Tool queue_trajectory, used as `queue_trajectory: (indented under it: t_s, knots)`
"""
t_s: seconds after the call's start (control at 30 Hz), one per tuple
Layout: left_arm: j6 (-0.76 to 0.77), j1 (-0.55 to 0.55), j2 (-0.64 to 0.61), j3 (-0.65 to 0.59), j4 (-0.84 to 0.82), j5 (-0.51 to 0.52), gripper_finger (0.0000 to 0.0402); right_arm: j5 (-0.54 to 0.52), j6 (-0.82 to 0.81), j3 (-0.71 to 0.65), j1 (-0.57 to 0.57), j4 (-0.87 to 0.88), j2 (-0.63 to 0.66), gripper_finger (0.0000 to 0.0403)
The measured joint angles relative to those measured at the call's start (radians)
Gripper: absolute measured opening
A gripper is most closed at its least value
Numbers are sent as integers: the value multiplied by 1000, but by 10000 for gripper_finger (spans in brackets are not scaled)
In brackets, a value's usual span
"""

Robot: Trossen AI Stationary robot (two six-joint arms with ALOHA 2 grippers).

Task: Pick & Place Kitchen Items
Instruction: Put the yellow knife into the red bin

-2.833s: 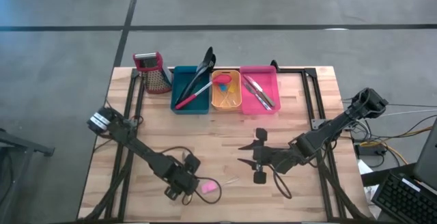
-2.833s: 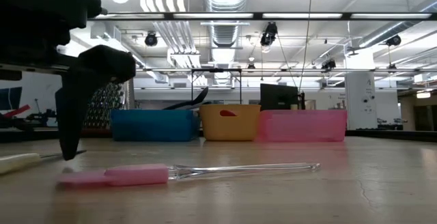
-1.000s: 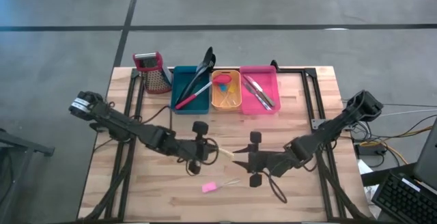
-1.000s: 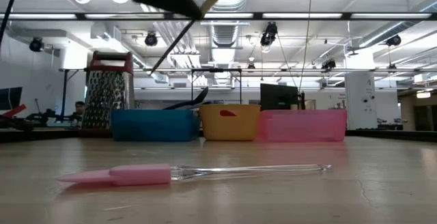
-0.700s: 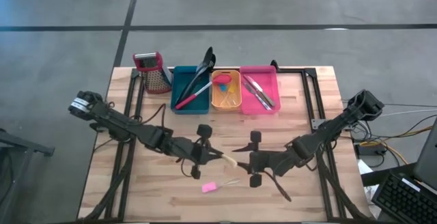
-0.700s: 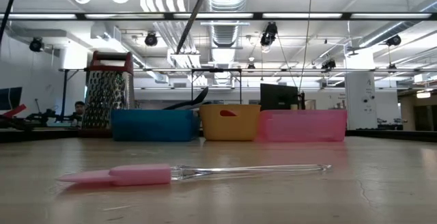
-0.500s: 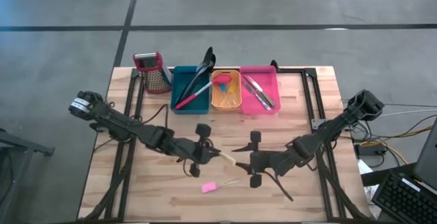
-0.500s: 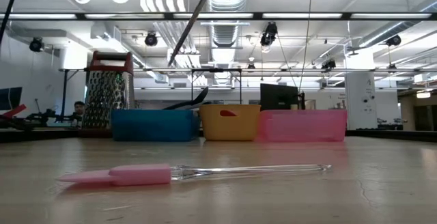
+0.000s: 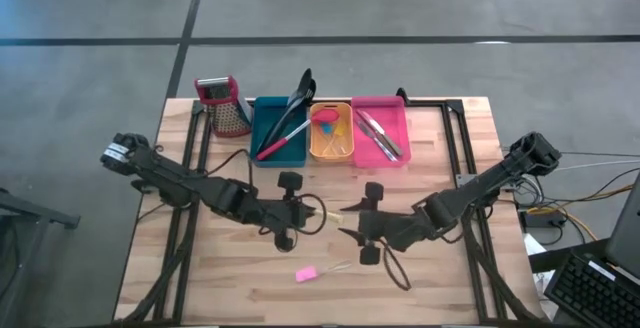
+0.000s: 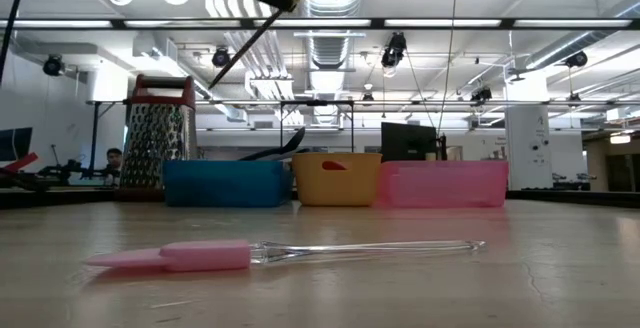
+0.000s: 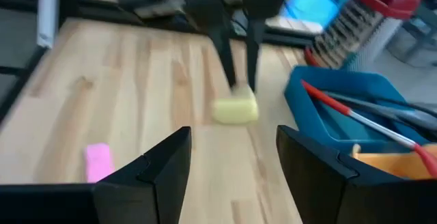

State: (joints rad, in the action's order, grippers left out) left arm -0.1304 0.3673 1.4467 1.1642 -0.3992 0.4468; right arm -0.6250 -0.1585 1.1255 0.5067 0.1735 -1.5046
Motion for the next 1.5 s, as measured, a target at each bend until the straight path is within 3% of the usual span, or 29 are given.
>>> queue_trajectory:
  t_s: [0.4,0.73,0.97,1.3,1.5]
  knots:
    - [38,-31,63,77,-87,0,29,5,0,163,-22,184,-65,224]
    - [33,-31,68,93,-90,-1,29,-3,13,177,-45,198,-116,228]
    - [33,-31,68,93,-90,-3,29,-6,4,177,-61,194,-117,188]
    - [34,-31,68,93,-92,-6,29,-3,-25,176,-62,236,-117,75]
    - [32,-32,68,93,-90,-4,29,-6,-43,176,-62,250,-117,70]
